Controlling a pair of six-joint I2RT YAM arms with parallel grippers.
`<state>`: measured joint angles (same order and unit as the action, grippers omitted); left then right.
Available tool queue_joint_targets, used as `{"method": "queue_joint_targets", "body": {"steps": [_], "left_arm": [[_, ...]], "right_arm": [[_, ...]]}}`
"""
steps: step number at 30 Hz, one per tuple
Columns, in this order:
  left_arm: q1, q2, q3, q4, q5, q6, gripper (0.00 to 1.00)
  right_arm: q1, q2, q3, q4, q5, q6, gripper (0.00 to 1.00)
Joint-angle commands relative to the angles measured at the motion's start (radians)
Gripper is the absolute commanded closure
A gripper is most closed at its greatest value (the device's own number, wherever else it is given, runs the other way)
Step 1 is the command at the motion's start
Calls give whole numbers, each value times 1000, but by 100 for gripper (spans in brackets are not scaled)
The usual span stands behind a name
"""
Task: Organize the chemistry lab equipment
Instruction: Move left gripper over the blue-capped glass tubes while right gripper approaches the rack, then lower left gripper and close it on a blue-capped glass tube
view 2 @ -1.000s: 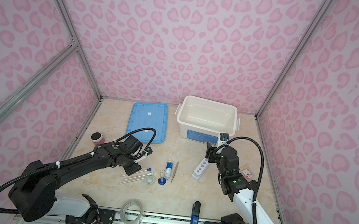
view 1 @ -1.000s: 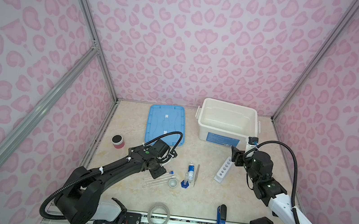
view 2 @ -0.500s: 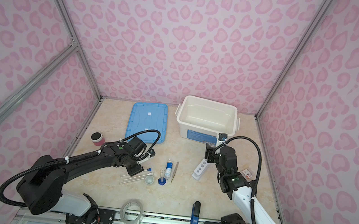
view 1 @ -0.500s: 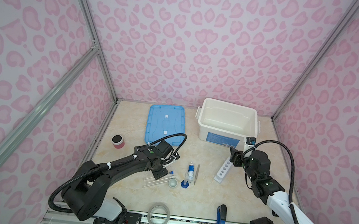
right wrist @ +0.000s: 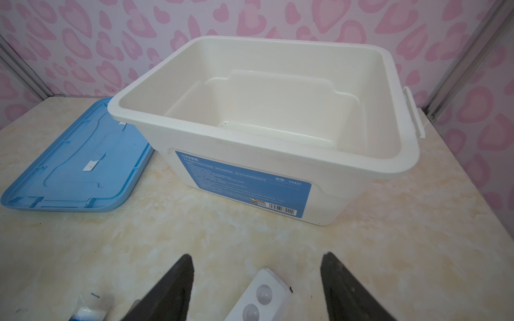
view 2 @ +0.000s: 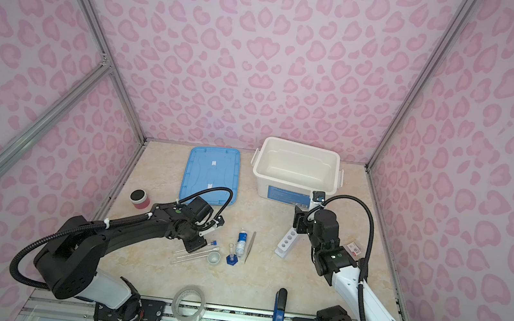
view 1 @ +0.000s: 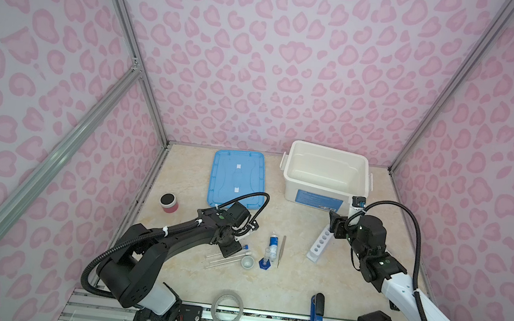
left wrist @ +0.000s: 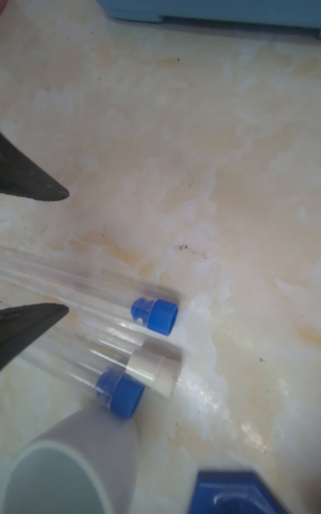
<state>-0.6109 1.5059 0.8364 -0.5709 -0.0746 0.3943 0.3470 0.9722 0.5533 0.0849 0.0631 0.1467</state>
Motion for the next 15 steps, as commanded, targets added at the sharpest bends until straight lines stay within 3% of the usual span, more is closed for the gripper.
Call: {"method": "queue_joint_targets", "body": {"steps": [1, 9, 15], "left_arm": [[0, 22, 11, 14, 5, 4, 40], [0, 57, 19, 16, 2, 7, 44], [0, 83, 27, 16, -1, 8, 54]], "right_arm": [[1, 6, -4, 20, 6, 6, 27], [1, 6, -7, 21, 12, 4, 27], [1, 11, -9, 25, 18, 4, 28]]}}
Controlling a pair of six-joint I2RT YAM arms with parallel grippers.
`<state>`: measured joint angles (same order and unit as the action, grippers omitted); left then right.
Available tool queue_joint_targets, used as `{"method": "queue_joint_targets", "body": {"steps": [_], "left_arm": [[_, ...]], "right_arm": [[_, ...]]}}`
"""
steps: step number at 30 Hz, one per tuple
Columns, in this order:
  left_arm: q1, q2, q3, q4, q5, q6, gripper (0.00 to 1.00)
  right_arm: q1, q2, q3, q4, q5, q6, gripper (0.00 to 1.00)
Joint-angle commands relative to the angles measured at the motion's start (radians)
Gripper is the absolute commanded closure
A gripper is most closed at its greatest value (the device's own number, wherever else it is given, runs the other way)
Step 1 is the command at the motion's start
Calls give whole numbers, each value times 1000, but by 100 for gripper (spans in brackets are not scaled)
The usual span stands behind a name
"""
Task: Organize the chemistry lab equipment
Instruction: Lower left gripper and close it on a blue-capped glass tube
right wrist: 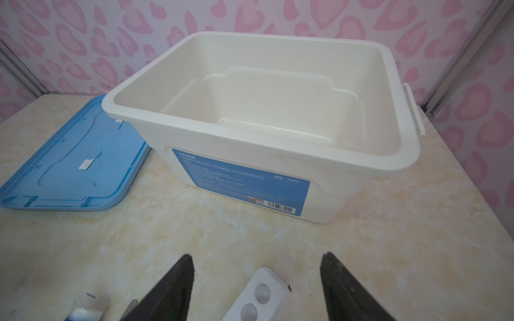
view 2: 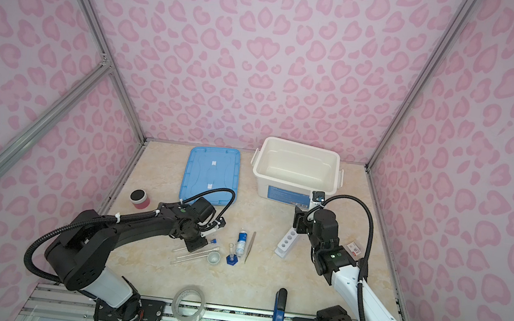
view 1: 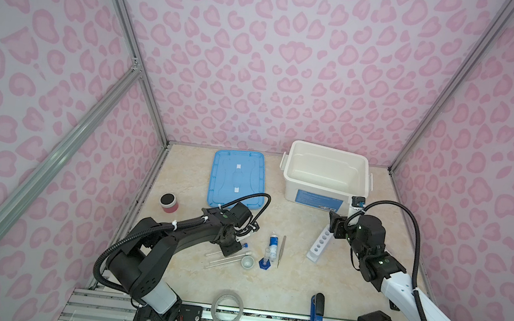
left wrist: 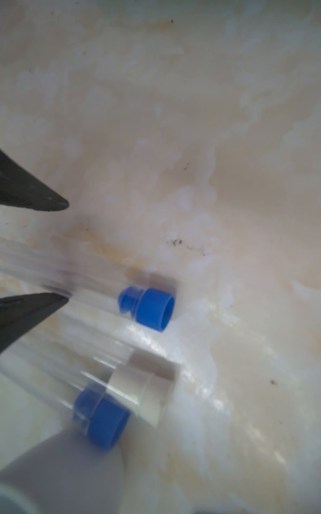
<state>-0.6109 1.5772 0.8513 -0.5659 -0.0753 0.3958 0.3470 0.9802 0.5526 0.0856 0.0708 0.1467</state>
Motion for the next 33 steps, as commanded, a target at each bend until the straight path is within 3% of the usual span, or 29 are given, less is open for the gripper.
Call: {"method": "queue_joint_targets", "body": {"steps": [1, 14, 19, 33], "left_arm": [[0, 17, 12, 12, 1, 6, 55], [0, 73, 31, -9, -3, 5, 63], [0, 81, 29, -13, -3, 0, 73], [0, 76, 35, -11, 4, -3, 84]], "right_arm": [[1, 3, -9, 25, 12, 4, 29], [-3, 8, -14, 25, 43, 16, 28], [-11, 11, -11, 21, 63, 28, 28], [-32, 21, -17, 24, 37, 44, 29]]}}
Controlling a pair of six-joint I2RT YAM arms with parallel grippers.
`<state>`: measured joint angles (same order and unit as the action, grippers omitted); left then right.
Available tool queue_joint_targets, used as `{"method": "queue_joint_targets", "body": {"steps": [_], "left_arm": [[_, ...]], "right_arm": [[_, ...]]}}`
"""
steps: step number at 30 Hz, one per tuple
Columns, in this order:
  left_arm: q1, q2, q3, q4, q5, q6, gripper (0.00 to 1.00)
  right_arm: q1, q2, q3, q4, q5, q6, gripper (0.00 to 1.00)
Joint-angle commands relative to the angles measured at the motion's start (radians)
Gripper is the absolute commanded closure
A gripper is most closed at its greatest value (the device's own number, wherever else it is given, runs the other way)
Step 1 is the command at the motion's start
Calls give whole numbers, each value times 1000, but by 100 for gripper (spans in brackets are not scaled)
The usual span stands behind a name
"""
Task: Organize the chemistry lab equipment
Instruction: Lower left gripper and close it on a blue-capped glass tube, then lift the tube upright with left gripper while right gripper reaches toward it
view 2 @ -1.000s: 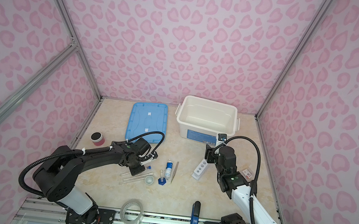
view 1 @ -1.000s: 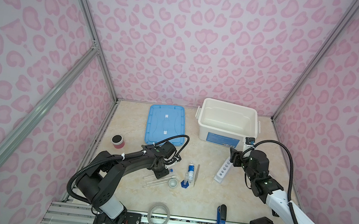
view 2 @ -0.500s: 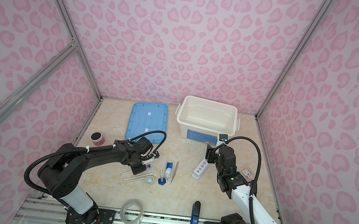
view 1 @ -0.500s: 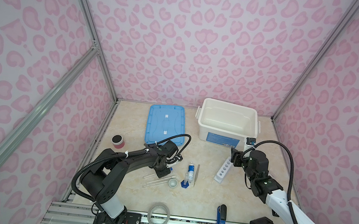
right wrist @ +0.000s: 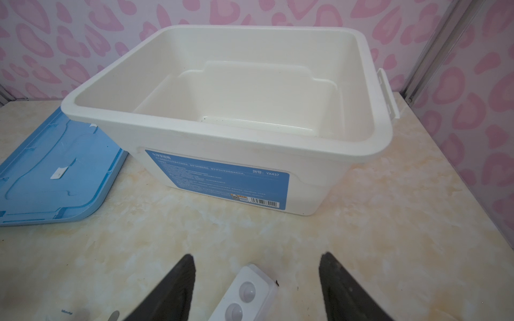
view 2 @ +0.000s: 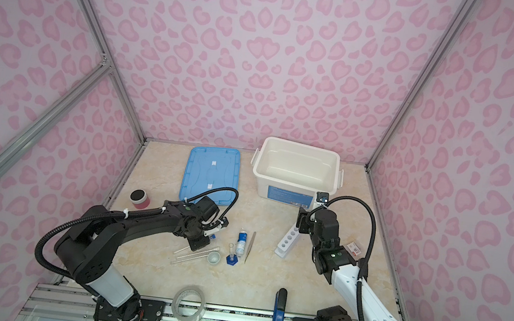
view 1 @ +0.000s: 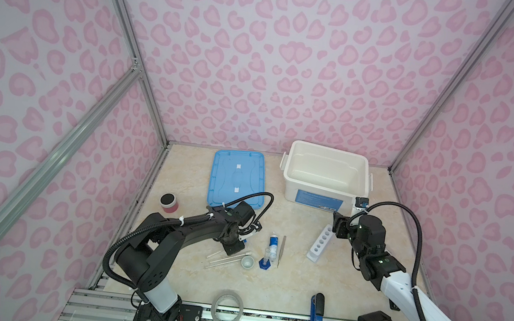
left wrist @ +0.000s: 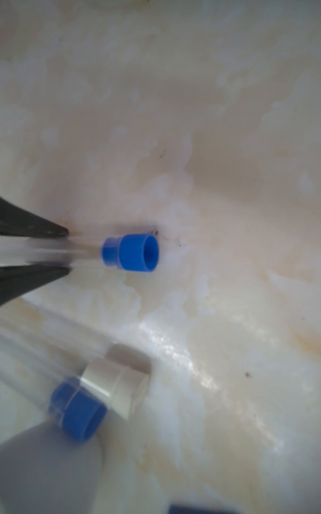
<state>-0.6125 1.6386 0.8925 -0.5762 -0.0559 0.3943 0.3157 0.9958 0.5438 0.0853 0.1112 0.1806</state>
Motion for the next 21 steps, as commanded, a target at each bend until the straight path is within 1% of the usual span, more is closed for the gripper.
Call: {"method": "queue_joint_targets", "body": {"steps": [1, 5, 13, 16, 21], "left_arm": [[2, 14, -3, -1, -15, 1, 85], [4, -12, -3, 12, -14, -3, 87], [34, -100, 12, 36, 33, -9, 88], [42, -131, 35, 38, 55, -11, 88], [65, -198, 79, 57, 127, -14, 88]], "right_arm": [[-1, 7, -8, 25, -6, 11, 29], [-1, 14, -5, 21, -16, 10, 29], [-1, 20, 12, 8, -38, 27, 28], [-2, 17, 28, -5, -61, 31, 28], [-7, 7, 67, -25, -133, 41, 29]]}}
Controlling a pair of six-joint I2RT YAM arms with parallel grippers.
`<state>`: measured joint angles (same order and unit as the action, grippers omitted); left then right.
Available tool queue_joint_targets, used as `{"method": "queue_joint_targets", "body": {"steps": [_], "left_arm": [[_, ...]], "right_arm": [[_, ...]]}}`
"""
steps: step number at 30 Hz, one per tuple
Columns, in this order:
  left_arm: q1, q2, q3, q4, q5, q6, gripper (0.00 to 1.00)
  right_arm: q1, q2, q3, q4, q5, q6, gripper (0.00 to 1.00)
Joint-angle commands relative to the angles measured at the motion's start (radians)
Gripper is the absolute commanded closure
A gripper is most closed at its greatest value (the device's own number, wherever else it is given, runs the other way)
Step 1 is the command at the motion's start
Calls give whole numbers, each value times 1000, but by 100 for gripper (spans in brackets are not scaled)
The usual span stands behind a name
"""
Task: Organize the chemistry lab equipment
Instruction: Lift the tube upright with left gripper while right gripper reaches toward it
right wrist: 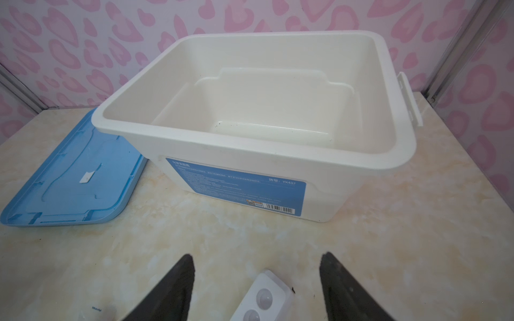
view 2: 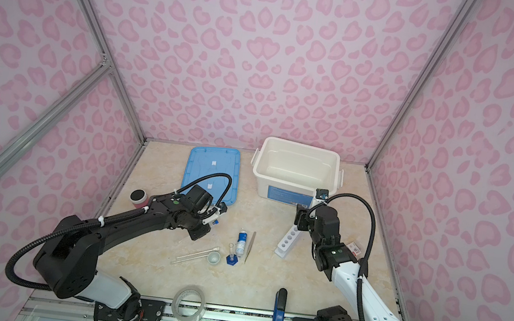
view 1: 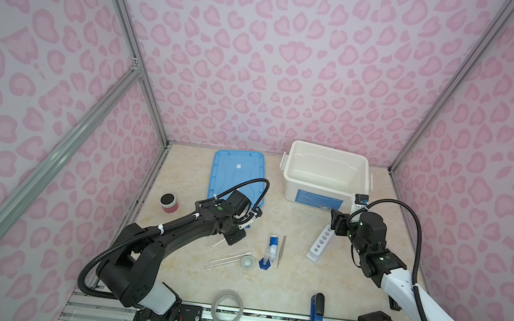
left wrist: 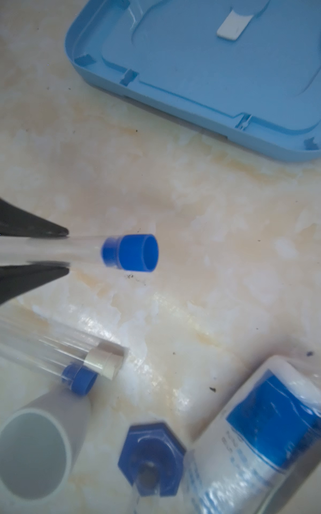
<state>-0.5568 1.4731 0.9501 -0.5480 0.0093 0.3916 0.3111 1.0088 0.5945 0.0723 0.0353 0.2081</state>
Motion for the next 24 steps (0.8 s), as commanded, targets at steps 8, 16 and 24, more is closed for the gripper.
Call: {"method": "queue_joint_targets", "body": {"steps": [8, 16, 24], "left_arm": [[50, -133, 127, 44, 245, -27, 86], [67, -219, 102, 177, 461, -94, 86], [67, -291, 49, 237, 559, -122, 86]], "right_arm": [[-4, -21, 94, -50, -158, 25, 31], [32, 18, 230, -141, -391, 23, 31], [194, 90, 373, -249, -476, -47, 38]]}}
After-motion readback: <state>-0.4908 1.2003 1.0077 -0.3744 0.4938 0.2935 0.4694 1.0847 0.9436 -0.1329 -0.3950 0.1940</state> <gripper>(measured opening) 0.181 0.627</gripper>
